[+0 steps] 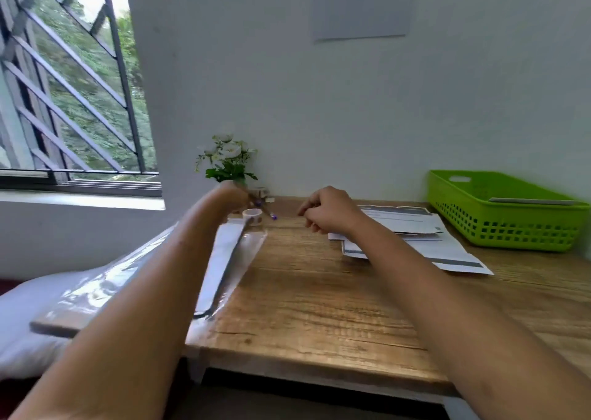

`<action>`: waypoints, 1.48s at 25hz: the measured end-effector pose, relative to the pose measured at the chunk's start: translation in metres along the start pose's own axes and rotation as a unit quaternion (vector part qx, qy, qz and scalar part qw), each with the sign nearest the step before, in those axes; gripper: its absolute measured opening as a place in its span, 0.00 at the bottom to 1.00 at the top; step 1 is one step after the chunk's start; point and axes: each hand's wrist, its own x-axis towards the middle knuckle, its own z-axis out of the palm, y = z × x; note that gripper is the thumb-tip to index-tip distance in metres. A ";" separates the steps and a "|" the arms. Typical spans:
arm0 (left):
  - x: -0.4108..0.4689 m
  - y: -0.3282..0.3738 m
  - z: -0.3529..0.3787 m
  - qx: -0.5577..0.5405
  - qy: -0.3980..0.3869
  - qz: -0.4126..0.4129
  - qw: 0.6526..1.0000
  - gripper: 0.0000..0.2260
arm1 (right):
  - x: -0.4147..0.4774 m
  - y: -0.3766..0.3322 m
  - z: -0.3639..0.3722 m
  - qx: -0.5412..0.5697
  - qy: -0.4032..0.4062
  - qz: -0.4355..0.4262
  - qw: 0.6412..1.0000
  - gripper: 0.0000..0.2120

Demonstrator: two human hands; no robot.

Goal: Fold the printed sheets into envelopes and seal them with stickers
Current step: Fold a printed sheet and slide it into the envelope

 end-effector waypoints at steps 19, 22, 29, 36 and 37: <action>0.007 -0.108 -0.038 0.182 0.014 -0.124 0.975 0.39 | 0.018 -0.073 0.112 0.143 -0.060 0.105 0.982 0.27; 0.003 -0.104 -0.039 0.191 -0.010 -0.124 0.974 0.36 | 0.019 -0.070 0.094 0.188 -0.042 0.117 0.974 0.23; -0.026 -0.028 -0.020 -0.207 -0.116 0.006 0.971 0.18 | 0.028 -0.019 0.013 0.202 0.075 0.112 0.970 0.21; -0.013 0.052 0.057 -0.231 -0.201 0.000 0.952 0.27 | 0.017 0.061 -0.082 0.315 0.192 0.139 0.919 0.19; -0.010 0.060 0.069 -0.223 -0.224 -0.004 0.949 0.29 | 0.015 0.071 -0.090 0.341 0.191 0.149 0.908 0.20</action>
